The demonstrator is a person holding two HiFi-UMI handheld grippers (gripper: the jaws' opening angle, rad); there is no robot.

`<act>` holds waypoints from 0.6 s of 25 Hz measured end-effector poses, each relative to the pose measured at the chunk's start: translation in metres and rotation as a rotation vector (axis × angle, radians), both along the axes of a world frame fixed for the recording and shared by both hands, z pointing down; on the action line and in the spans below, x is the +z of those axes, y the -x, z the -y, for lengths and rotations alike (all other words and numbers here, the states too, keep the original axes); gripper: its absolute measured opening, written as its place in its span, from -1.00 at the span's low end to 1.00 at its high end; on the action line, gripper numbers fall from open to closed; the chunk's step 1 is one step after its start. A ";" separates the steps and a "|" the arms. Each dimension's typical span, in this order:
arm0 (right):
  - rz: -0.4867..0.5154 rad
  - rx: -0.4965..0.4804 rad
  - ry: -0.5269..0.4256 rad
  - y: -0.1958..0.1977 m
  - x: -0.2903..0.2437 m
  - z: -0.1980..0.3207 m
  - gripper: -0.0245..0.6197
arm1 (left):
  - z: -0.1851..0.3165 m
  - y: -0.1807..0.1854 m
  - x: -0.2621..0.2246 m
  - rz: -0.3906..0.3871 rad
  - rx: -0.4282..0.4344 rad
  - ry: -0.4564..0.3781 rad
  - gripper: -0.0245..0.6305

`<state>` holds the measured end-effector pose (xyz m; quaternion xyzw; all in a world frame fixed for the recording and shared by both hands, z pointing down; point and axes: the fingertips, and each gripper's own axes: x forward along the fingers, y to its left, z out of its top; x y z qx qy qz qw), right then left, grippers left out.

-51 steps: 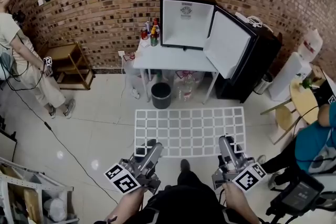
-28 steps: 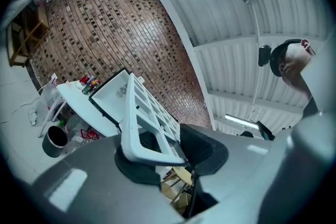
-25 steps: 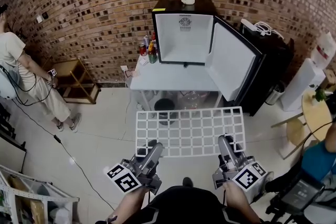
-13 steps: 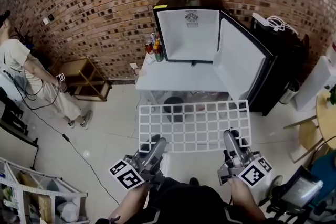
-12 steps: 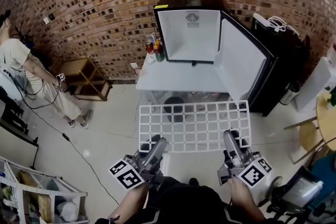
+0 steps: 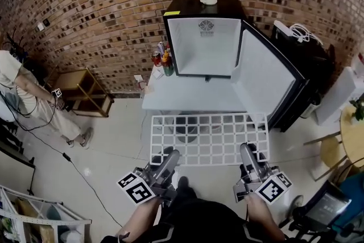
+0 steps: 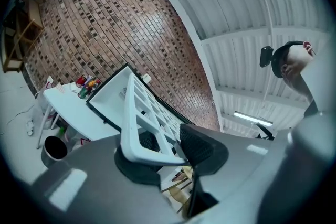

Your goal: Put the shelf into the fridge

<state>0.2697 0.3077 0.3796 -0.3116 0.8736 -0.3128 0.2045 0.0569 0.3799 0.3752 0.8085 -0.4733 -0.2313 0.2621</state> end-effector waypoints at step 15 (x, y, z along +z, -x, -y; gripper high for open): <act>-0.020 0.084 0.031 0.079 -0.009 0.083 -0.52 | 0.100 0.083 -0.008 0.002 0.076 0.018 -0.58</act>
